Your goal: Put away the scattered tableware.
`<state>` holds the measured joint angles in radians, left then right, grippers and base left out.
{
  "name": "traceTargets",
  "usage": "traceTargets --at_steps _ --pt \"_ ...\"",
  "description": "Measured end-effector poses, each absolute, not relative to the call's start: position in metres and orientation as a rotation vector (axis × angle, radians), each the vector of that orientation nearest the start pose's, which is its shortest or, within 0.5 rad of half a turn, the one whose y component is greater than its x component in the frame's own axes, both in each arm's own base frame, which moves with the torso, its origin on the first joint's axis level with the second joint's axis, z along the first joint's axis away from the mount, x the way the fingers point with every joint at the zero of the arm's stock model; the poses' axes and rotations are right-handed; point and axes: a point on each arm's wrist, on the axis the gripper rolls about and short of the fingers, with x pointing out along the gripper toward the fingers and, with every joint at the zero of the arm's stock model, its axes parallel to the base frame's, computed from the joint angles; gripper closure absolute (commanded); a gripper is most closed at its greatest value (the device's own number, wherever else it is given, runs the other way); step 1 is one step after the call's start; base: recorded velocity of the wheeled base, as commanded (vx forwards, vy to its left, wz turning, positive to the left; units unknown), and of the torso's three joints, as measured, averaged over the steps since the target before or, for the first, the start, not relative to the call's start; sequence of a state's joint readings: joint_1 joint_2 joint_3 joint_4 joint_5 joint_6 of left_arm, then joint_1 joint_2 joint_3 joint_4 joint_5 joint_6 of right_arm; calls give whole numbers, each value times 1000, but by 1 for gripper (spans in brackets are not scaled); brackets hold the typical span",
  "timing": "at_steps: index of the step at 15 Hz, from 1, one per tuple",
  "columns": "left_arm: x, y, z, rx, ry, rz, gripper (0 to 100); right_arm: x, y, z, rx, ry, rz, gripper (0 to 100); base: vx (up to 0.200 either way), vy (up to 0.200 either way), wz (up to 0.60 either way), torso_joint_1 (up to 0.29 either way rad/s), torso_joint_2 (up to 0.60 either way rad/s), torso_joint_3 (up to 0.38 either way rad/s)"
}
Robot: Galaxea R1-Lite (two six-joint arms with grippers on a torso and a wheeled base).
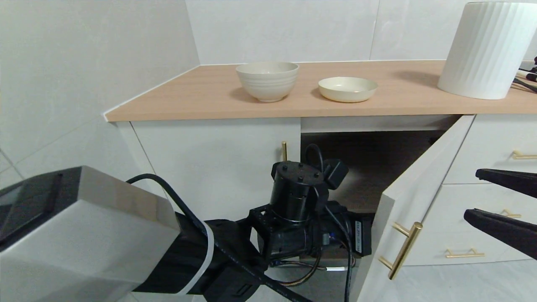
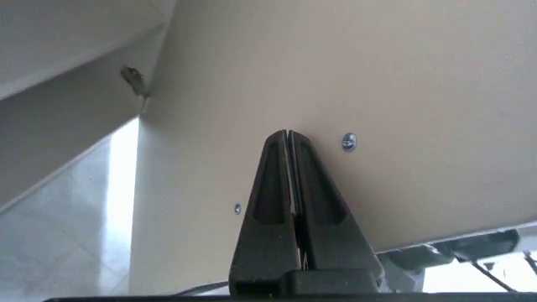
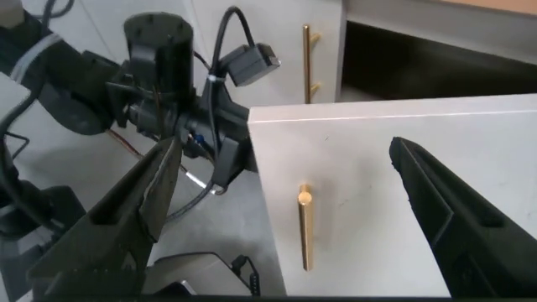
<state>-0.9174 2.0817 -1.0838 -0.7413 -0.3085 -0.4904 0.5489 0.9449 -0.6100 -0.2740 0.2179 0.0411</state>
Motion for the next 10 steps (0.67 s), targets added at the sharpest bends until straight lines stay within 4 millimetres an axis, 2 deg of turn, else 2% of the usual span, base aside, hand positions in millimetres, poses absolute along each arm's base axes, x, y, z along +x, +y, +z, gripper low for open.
traceTargets --at_steps 5,10 --pt "237 -327 132 -376 594 -1108 100 96 64 253 31 68 765 0 -200 0 0 5 1 0" --pt "243 -335 138 -378 596 -1118 100 95 64 254 32 62 766 0 0 0 0 0 0 0"
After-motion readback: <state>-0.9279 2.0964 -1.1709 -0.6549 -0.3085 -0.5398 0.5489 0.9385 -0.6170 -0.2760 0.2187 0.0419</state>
